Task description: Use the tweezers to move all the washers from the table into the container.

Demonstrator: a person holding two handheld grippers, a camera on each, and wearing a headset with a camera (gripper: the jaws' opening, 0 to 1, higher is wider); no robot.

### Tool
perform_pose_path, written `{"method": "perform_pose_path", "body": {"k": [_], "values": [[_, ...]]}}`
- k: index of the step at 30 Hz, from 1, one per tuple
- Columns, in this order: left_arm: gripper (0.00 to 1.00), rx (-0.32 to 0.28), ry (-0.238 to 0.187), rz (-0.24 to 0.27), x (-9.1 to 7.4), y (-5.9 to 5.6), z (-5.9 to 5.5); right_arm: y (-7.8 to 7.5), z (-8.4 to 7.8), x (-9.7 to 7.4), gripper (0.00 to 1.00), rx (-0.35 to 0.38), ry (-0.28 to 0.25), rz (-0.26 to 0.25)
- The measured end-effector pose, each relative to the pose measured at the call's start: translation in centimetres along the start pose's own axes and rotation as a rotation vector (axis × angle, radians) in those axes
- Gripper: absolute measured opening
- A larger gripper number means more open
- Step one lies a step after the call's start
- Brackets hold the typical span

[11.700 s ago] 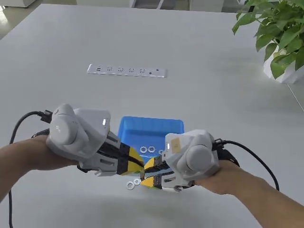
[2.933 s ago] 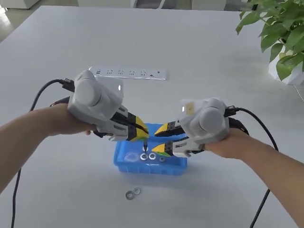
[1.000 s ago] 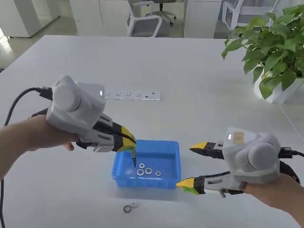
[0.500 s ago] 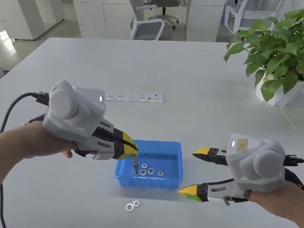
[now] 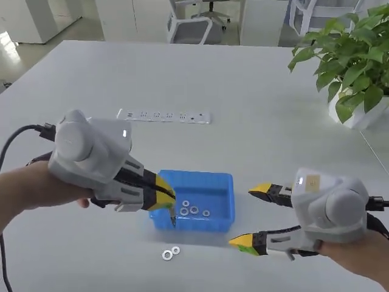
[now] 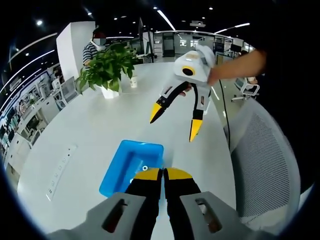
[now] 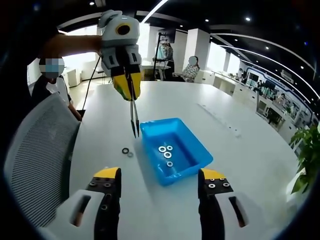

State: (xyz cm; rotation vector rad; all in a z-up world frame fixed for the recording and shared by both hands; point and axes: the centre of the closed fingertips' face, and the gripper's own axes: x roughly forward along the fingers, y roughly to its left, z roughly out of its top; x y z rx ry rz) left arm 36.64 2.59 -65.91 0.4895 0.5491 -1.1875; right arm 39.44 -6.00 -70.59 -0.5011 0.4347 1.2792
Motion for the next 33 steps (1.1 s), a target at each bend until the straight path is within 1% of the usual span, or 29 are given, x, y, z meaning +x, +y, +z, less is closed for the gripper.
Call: {"method": "perform_pose_path", "body": {"k": [8,10,18,22,33], "values": [[0.06,0.007,-0.005,-0.026,0.4,-1.1,-0.8,0.0,-0.2,0.0,0.68,0.006,-0.003,-0.009],[0.06,0.016,0.001,-0.032,0.5,-1.4,-1.1,0.0,-0.3,0.0,0.69,0.006,-0.002,-0.010],[0.06,0.014,0.018,-0.058,1.0,-2.6,-2.7,0.3,-0.5,0.0,0.70,0.007,0.003,-0.008],[0.06,0.015,0.023,-0.069,1.2,-3.1,-3.3,0.4,-0.6,0.0,0.70,0.006,0.006,-0.007],[0.06,0.023,0.019,-0.074,1.7,-3.6,-4.4,0.8,-1.1,-0.1,0.69,0.015,0.015,-0.006]]}}
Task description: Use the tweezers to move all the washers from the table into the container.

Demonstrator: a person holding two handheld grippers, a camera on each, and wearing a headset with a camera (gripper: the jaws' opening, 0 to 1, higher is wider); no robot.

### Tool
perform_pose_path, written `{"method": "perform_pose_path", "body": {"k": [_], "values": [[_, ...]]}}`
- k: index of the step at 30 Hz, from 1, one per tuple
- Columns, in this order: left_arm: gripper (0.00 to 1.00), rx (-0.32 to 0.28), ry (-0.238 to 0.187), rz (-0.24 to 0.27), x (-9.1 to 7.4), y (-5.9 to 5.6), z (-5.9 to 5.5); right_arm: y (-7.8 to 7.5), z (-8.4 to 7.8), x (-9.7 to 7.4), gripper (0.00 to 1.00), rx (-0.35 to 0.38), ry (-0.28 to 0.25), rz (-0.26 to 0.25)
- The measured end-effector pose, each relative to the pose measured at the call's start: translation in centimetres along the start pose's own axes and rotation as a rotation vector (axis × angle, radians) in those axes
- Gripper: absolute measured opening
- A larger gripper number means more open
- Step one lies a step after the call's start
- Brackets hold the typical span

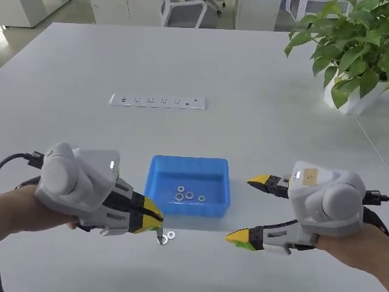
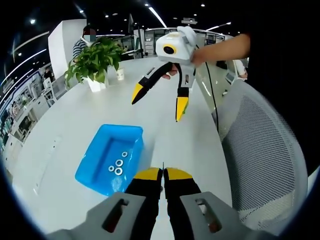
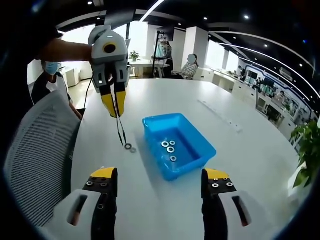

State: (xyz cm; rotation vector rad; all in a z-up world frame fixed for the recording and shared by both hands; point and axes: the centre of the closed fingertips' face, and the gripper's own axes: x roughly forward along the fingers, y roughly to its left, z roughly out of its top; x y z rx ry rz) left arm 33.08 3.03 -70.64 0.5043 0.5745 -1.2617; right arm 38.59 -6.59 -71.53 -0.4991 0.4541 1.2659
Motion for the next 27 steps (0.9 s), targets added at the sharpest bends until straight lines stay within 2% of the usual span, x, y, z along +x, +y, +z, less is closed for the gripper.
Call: {"method": "perform_pose_path", "body": {"k": [15,20,27], "values": [[0.06,-0.005,-0.016,-0.006,0.4,0.1,-0.1,0.4,-0.2,0.2,0.68,-0.002,0.008,0.013],[0.06,0.000,-0.007,-0.008,0.3,0.2,-0.1,0.7,-0.1,0.4,0.68,-0.003,0.004,0.024],[0.06,-0.002,-0.002,-0.024,0.3,0.4,-0.3,2.0,0.9,1.7,0.65,-0.032,-0.016,0.079]]}}
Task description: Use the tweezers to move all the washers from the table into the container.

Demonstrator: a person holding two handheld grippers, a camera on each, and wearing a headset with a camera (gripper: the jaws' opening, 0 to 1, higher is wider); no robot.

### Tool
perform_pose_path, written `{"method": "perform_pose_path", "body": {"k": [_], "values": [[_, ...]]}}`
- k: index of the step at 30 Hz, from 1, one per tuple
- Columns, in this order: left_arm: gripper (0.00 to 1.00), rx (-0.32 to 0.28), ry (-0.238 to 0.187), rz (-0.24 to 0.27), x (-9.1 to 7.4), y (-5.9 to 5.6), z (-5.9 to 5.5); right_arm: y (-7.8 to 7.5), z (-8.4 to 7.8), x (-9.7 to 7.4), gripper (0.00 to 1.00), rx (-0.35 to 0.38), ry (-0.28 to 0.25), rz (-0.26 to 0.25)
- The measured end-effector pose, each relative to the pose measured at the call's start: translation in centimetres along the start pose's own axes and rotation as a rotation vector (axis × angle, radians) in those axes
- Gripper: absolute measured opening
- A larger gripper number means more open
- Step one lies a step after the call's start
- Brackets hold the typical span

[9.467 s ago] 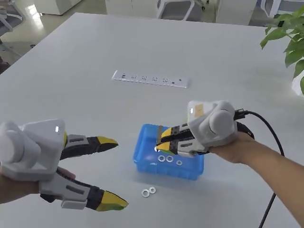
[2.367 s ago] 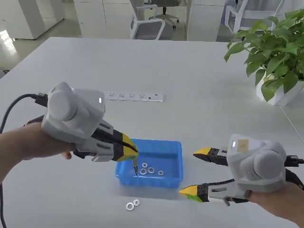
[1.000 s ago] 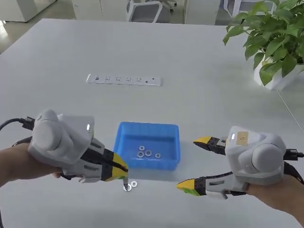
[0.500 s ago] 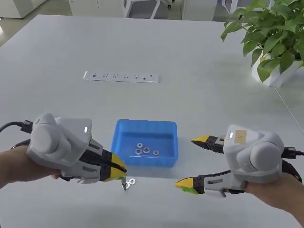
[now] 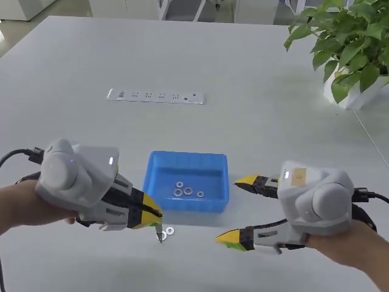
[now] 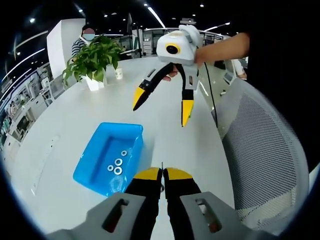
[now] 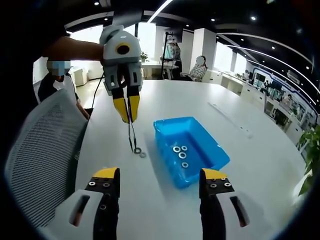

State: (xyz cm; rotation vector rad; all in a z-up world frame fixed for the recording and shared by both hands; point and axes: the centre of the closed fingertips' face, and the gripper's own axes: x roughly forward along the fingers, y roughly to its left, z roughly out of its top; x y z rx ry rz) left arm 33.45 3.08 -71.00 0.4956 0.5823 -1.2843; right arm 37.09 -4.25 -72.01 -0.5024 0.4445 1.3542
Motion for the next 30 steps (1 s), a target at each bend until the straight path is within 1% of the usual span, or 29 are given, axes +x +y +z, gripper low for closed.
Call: {"method": "perform_pose_path", "body": {"k": [8,12,14,16,23,26,30], "values": [[0.06,-0.017,-0.008,-0.017,0.2,0.0,0.1,1.7,1.3,2.6,0.58,-0.050,-0.022,0.091],[0.06,-0.018,-0.003,-0.025,0.2,0.1,0.0,2.7,1.9,3.9,0.51,-0.077,-0.029,0.139],[0.06,-0.021,0.000,-0.029,0.2,0.0,-0.1,3.2,2.0,4.6,0.47,-0.104,-0.019,0.162],[0.06,-0.021,0.003,-0.033,0.1,0.0,-0.1,3.9,2.2,5.2,0.43,-0.113,-0.020,0.190],[0.06,-0.021,0.010,-0.042,0.0,-0.1,-0.2,4.9,2.2,7.0,0.33,-0.139,-0.013,0.237],[0.06,-0.022,0.011,-0.044,0.0,0.0,-0.3,5.1,2.1,7.6,0.30,-0.155,-0.005,0.251],[0.06,-0.021,0.011,-0.050,0.0,-0.1,-0.2,5.1,2.2,8.3,0.27,-0.157,-0.005,0.263]]}}
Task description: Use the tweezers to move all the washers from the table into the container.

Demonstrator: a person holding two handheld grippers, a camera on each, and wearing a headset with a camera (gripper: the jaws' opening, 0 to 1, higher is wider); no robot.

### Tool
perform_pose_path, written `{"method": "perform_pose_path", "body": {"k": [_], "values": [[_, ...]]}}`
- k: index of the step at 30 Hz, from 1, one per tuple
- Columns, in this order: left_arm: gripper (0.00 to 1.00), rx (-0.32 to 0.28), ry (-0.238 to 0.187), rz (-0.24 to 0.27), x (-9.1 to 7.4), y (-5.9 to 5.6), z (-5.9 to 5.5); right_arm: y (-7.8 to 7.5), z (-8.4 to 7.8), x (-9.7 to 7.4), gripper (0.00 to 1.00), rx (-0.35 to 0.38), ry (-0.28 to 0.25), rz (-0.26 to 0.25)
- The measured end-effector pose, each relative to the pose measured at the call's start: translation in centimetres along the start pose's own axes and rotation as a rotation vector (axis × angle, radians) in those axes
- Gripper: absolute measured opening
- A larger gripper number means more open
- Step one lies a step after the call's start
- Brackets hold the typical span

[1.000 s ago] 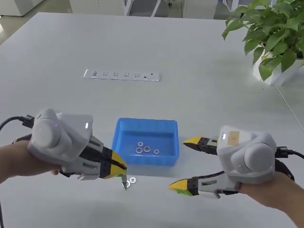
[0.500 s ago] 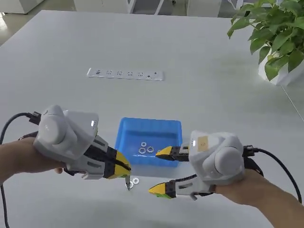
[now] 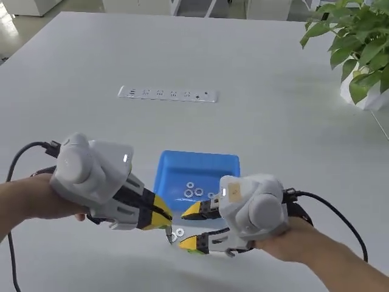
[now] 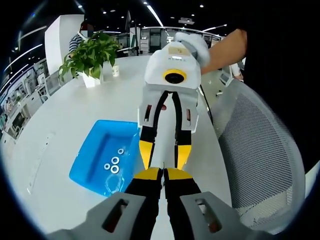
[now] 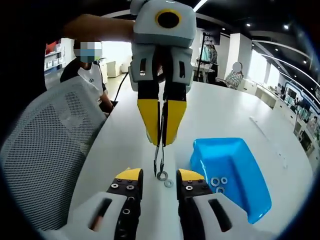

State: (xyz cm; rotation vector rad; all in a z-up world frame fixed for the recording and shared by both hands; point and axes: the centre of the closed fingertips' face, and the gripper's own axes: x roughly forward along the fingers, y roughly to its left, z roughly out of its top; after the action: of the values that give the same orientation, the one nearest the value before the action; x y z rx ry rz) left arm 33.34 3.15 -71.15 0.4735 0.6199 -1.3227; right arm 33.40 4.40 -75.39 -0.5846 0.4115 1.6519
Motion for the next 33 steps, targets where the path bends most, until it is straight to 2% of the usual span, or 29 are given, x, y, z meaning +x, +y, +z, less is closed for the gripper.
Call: {"method": "perform_pose_path", "body": {"k": [13,23,33], "values": [[0.06,0.002,0.010,-0.017,-0.1,0.0,-0.2,0.0,-0.1,1.9,0.17,0.016,0.007,0.029],[0.06,0.007,0.020,-0.031,0.0,-0.1,-0.2,0.3,-0.2,2.5,0.11,0.021,0.020,0.045],[0.06,0.008,0.028,-0.039,0.0,-0.1,-0.3,0.4,-0.3,2.8,0.09,0.026,0.037,0.035]]}}
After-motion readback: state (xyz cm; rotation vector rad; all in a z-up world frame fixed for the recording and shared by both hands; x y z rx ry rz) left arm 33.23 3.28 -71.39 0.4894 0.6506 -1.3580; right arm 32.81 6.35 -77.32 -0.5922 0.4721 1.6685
